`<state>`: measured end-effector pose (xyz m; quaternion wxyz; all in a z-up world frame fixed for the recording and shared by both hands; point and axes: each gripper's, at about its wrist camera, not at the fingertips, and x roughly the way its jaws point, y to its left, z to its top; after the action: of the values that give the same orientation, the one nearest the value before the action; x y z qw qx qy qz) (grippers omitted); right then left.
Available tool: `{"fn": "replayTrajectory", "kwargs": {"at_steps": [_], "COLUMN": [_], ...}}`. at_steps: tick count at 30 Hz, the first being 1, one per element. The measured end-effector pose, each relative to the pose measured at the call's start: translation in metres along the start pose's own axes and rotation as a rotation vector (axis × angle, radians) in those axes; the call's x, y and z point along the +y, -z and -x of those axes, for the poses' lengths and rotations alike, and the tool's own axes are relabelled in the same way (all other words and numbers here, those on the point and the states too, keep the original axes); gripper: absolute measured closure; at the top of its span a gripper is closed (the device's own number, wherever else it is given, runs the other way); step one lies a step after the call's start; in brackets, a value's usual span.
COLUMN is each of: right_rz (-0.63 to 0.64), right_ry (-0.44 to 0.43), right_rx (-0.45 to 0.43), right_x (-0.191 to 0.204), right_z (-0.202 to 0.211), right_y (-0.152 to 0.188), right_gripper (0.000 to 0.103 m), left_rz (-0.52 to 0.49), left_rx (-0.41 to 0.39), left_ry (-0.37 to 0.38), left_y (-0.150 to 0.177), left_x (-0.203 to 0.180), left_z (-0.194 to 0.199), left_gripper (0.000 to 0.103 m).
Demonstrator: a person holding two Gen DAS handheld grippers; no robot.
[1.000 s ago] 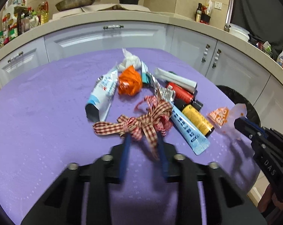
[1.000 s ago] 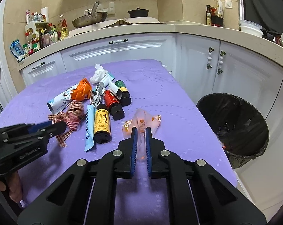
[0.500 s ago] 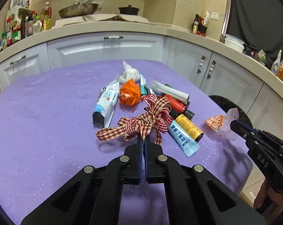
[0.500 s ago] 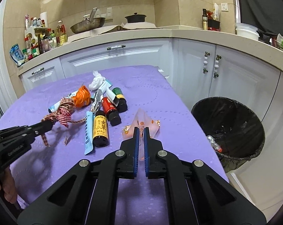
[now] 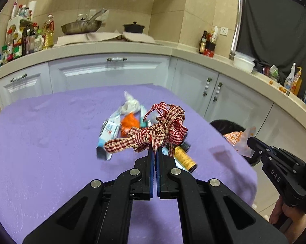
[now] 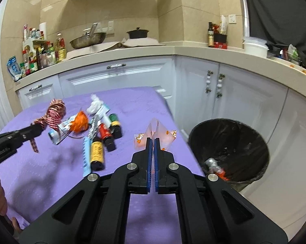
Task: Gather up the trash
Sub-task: 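Carry the ribbon and wrapper over the bin and release both grippers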
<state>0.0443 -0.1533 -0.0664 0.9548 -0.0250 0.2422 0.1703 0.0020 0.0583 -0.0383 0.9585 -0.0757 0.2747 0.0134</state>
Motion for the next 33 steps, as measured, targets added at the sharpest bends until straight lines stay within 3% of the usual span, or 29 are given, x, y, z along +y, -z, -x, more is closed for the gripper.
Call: {"fn": "replayTrajectory", "kwargs": {"at_steps": [11, 21, 29, 33], "right_rz": [-0.065, -0.126, -0.182, -0.203], "right_ry": [0.14, 0.226, 0.248, 0.253], "right_rx": [-0.04, -0.037, -0.025, 0.002], "right_x": [-0.069, -0.136, -0.182, -0.196], "right_z": [0.006, -0.013, -0.042, -0.06], "right_y": [-0.009, -0.004, -0.003, 0.004], "right_gripper": [0.101, 0.101, 0.101, 0.092], "left_rz": [-0.078, -0.147, -0.2, -0.192], "left_rx": [-0.043, 0.015, 0.055, 0.103], "left_ry": [0.125, 0.218, 0.238, 0.235], "left_y": [-0.027, -0.033, -0.034, -0.033], "left_x": [-0.063, -0.144, -0.193, -0.206], "left_z": [-0.025, -0.082, -0.124, -0.149], "left_gripper": [0.101, 0.101, 0.101, 0.093]}}
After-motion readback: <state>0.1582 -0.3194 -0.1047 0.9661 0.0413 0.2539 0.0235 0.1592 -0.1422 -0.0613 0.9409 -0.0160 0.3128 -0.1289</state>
